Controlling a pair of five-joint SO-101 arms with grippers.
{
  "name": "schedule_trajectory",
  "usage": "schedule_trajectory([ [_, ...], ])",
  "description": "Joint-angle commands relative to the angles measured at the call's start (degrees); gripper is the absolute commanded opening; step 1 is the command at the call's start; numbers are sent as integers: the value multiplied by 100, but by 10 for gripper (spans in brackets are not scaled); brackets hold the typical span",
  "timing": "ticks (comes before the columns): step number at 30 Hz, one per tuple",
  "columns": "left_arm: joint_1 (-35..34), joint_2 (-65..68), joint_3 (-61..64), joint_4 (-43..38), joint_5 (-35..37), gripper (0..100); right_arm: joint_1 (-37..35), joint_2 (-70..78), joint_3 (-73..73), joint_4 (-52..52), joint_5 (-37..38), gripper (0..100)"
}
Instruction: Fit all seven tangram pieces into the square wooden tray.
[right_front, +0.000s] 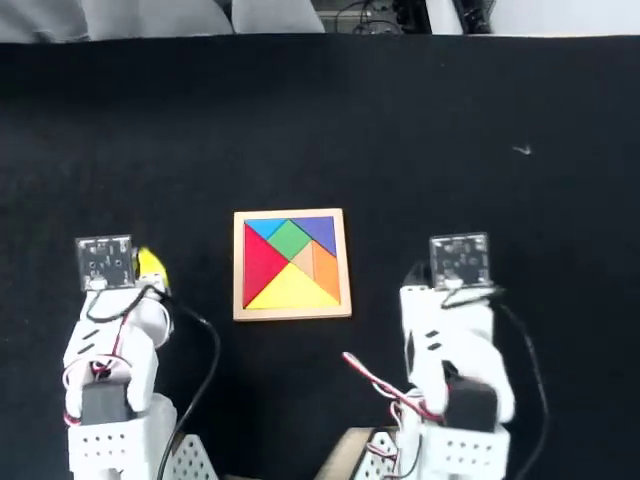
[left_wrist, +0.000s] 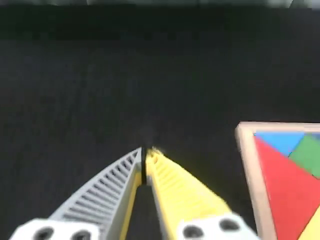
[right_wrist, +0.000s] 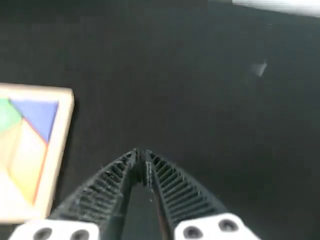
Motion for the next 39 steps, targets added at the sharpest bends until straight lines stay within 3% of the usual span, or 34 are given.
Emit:
schedule_trajectory([
  [1,-198,-44,119,1002,35,30,70,-479,752,-62,-35,11],
  [7,-224,-44,110,2690,53,30,62,-505,734,958,-35,15],
  [10,-242,-44,110,2673,26,30,62,-514,734,1319,-35,11],
  [39,-233,-44,110,2673,26,30,79,-497,734,1257,0,13],
])
